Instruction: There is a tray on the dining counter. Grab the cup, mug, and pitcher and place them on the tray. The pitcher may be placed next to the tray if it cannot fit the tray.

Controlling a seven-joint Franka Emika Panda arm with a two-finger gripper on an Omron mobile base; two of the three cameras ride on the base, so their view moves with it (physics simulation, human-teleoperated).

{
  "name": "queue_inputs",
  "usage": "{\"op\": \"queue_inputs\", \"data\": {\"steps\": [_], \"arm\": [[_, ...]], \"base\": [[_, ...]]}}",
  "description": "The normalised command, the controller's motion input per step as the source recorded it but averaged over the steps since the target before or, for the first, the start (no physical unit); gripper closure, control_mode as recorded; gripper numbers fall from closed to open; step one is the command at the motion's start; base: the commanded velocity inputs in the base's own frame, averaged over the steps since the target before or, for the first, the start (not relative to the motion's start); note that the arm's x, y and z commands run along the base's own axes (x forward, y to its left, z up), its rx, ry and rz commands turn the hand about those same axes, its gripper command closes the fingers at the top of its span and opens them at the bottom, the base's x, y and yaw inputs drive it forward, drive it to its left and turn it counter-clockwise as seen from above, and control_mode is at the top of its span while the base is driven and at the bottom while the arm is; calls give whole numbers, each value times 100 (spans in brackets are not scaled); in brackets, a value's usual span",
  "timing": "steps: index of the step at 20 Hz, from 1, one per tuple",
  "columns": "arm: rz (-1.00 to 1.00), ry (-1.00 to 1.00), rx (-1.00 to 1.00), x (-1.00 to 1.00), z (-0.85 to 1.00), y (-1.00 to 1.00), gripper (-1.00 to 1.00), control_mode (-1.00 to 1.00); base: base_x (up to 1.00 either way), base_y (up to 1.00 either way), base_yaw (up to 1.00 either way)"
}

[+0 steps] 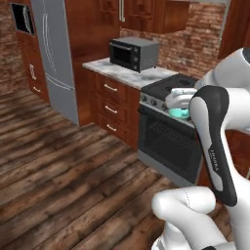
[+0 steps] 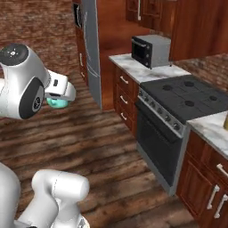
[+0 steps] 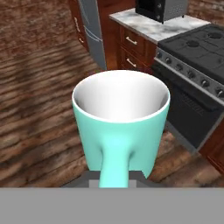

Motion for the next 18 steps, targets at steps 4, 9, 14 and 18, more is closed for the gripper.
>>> {"op": "queue_inputs", "data": {"steps": [4,9,14,18], "arm": [[0,0,0,0,0,0,100,100],[0,0,0,0,0,0,100,100],[0,0,0,0,0,0,100,100],[0,0,0,0,0,0,100,100]], "base": [[55,40,69],[100,11,34],[100,33,37],[100,72,55]]}}
